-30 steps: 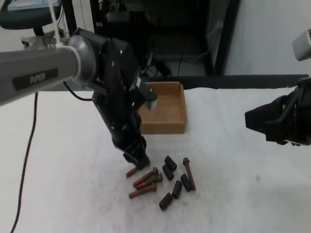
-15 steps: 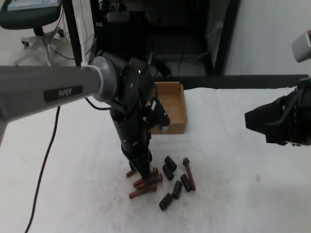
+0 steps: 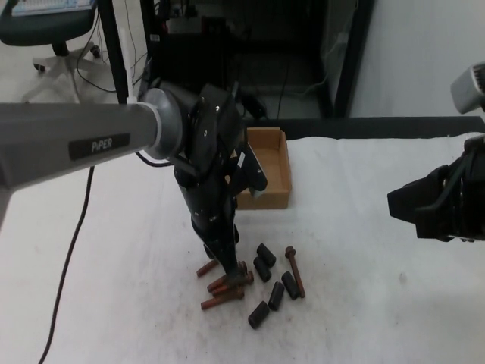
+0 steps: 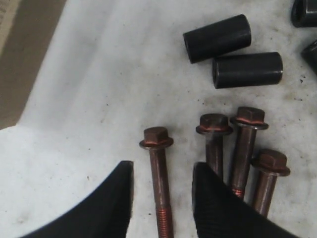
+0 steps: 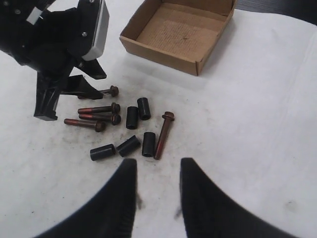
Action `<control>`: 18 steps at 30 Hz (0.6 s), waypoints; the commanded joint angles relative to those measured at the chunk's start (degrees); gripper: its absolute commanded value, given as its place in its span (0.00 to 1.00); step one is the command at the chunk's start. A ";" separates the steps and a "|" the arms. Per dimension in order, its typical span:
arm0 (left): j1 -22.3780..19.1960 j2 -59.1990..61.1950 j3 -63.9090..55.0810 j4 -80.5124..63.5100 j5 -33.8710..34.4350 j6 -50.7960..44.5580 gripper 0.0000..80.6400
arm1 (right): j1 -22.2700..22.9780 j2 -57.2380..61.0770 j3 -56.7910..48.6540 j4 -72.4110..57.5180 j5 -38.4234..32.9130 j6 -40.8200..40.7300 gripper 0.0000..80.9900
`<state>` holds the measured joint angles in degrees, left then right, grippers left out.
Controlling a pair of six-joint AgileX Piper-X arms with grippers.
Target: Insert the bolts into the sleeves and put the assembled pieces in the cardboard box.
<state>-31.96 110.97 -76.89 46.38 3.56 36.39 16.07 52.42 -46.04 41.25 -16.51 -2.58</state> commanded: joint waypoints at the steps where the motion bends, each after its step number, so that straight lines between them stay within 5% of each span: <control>1: -0.04 0.32 -0.28 0.09 -0.48 0.08 0.45 | -0.06 0.01 -0.54 0.13 0.12 -0.52 0.36; 18: -0.04 3.38 -0.28 -3.41 -0.48 -0.84 0.45 | -0.06 0.01 -0.54 0.13 0.12 -0.52 0.36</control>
<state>-31.96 114.12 -76.89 45.94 3.37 36.03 16.07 52.42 -46.04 41.60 -16.26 -2.55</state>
